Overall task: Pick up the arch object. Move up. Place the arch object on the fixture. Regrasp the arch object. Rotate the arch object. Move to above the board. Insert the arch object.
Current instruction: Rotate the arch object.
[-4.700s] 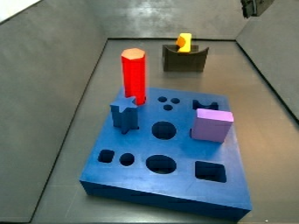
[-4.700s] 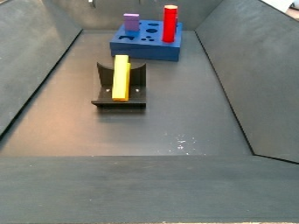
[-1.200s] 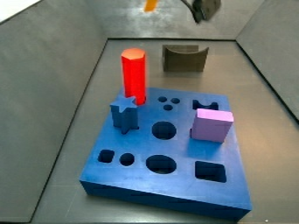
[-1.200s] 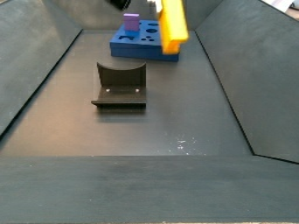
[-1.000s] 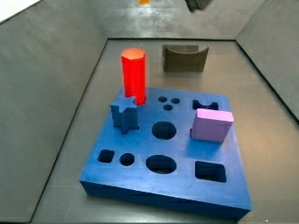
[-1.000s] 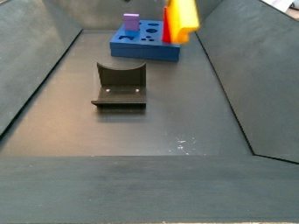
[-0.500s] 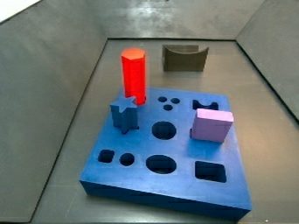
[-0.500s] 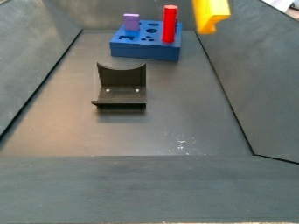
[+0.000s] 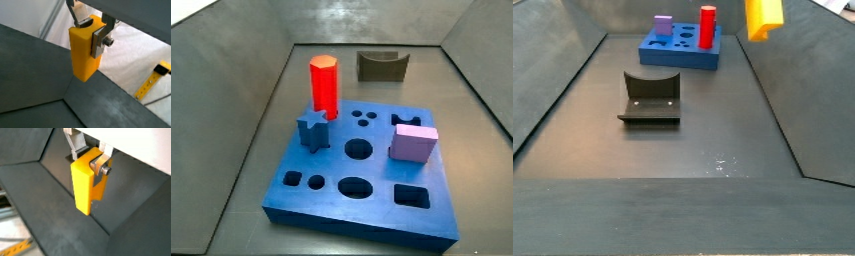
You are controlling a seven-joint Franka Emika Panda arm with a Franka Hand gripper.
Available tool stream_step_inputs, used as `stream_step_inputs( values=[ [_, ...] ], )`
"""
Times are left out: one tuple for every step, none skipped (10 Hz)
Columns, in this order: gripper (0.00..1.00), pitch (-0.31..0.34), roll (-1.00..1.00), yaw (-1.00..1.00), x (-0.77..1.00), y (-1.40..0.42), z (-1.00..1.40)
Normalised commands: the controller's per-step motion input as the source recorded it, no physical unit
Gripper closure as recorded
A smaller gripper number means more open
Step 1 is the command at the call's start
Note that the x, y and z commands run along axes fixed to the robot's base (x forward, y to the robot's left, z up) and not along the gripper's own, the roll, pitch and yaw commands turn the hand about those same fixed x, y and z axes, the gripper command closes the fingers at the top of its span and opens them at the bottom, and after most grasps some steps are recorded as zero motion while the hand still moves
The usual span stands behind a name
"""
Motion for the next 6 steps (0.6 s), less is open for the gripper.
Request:
stream_step_inputs(
  values=[
    [1.0,-0.08,-1.0,-0.53,-0.05,0.03,0.03],
    [1.0,-0.058,-1.0,-0.53,-0.06,0.03,0.04],
    [1.0,-0.034,-1.0,-0.53,-0.05,0.04,0.03],
    [1.0,-0.009,-1.0,-0.53,-0.04,0.03,0.03],
    [1.0,0.025,-1.0,-0.52,-0.04,0.03,0.03],
    [1.0,0.048,-1.0,-0.51,-0.04,0.03,0.03]
  ],
)
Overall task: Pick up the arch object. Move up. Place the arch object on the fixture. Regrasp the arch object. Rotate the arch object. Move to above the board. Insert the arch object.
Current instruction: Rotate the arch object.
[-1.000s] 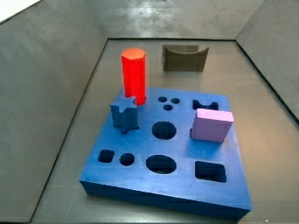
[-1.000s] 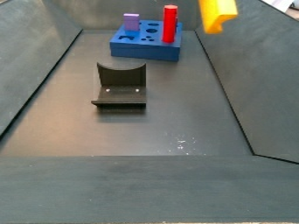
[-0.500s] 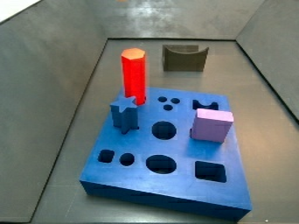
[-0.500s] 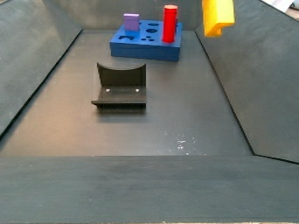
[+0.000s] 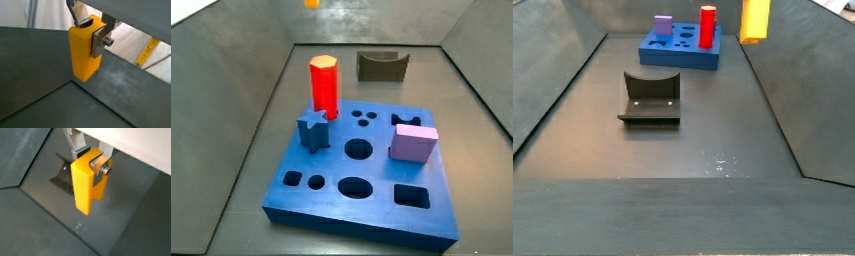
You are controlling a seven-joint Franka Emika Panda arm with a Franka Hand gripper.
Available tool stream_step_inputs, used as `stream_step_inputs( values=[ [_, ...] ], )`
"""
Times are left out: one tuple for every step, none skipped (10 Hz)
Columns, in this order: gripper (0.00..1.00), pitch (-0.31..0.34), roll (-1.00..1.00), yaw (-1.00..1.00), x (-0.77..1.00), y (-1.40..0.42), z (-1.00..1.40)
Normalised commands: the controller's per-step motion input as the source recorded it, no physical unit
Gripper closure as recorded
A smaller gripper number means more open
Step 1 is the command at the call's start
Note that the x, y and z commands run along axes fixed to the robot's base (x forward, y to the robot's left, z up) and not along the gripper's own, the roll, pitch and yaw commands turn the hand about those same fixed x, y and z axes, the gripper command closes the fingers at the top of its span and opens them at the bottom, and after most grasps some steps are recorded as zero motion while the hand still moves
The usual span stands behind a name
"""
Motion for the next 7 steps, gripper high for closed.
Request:
stream_step_inputs(
  values=[
    [1.0,0.075,-1.0,-0.5,-0.05,0.03,0.03],
    [1.0,0.093,-1.0,-0.48,-0.05,0.03,0.03],
    [1.0,0.104,-1.0,-0.47,-0.05,0.02,0.03],
    [1.0,0.116,-1.0,-0.44,-0.04,0.02,0.03],
    [1.0,0.121,-1.0,-0.42,-0.05,0.02,0.03],
    [1.0,0.117,-1.0,-0.38,-0.04,0.02,0.04],
    [1.0,0.113,-1.0,-0.36,-0.03,0.02,0.03]
  ],
)
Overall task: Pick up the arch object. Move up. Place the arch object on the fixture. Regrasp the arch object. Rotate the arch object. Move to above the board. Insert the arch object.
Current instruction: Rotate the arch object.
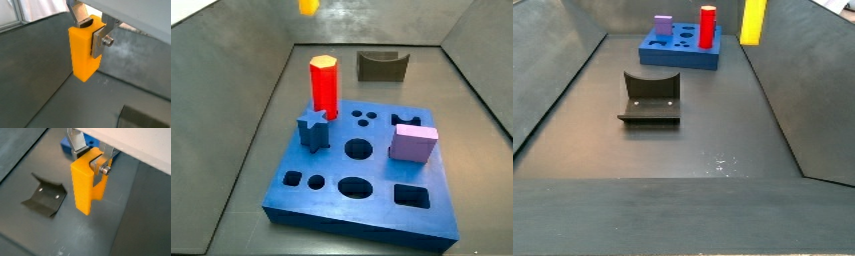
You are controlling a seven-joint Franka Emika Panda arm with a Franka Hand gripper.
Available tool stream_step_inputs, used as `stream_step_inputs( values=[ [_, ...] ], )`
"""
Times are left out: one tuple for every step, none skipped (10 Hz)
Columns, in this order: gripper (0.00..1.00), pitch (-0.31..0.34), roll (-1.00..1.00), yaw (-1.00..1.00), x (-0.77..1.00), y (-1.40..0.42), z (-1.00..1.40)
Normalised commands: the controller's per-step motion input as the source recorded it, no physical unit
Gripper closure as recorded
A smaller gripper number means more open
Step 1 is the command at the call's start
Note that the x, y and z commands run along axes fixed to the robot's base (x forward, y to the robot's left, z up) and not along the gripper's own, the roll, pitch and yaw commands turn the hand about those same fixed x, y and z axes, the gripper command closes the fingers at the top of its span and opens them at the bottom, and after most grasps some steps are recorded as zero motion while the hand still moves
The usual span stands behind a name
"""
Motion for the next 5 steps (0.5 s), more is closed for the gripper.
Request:
stream_step_inputs(
  values=[
    [1.0,0.093,-0.84,-0.26,-0.01,0.02,0.03],
    [1.0,0.083,-0.71,-0.21,-0.01,0.02,0.03],
    [1.0,0.076,-0.45,-0.12,0.0,0.02,0.03],
    [1.0,0.078,-0.29,-0.08,0.01,0.01,0.04],
    [1.0,0.025,-0.06,-1.0,-0.09,0.01,0.0]
  ],
)
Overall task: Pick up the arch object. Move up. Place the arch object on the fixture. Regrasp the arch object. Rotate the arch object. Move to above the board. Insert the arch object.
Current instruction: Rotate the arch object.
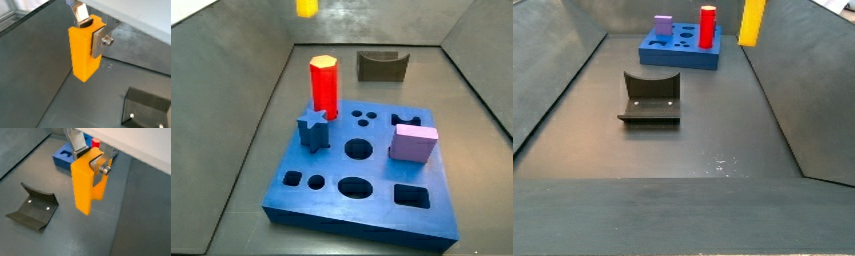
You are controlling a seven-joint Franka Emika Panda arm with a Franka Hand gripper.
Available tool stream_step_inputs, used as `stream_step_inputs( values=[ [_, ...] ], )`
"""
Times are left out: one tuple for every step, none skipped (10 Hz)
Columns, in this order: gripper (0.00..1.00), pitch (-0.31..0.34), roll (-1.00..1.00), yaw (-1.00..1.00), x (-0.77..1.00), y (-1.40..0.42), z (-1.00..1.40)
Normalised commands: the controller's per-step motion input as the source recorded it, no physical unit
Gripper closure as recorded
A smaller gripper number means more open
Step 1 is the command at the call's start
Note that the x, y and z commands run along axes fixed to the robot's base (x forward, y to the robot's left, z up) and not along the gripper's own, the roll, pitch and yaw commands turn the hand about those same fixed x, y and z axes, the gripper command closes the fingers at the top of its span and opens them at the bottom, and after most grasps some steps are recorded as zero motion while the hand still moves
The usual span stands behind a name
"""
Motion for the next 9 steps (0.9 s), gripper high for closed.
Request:
stream_step_inputs(
  values=[
    [1.0,0.024,-0.05,-1.0,-0.09,0.02,0.0],
    [1.0,0.022,-0.06,-1.0,-0.07,0.02,0.01],
    [1.0,0.022,-0.06,-1.0,-0.07,0.02,0.02],
    [1.0,0.023,-0.08,-1.0,-0.06,0.02,0.03],
    [1.0,0.024,-0.08,-1.0,-0.05,0.02,0.03],
    [1.0,0.028,-0.1,-1.0,-0.05,0.02,0.04],
    [1.0,0.032,-0.11,-1.0,-0.05,0.02,0.04],
    [1.0,0.037,-0.13,-1.0,-0.04,0.02,0.04],
    [1.0,0.046,-0.17,-0.97,-0.04,0.02,0.04]
  ],
)
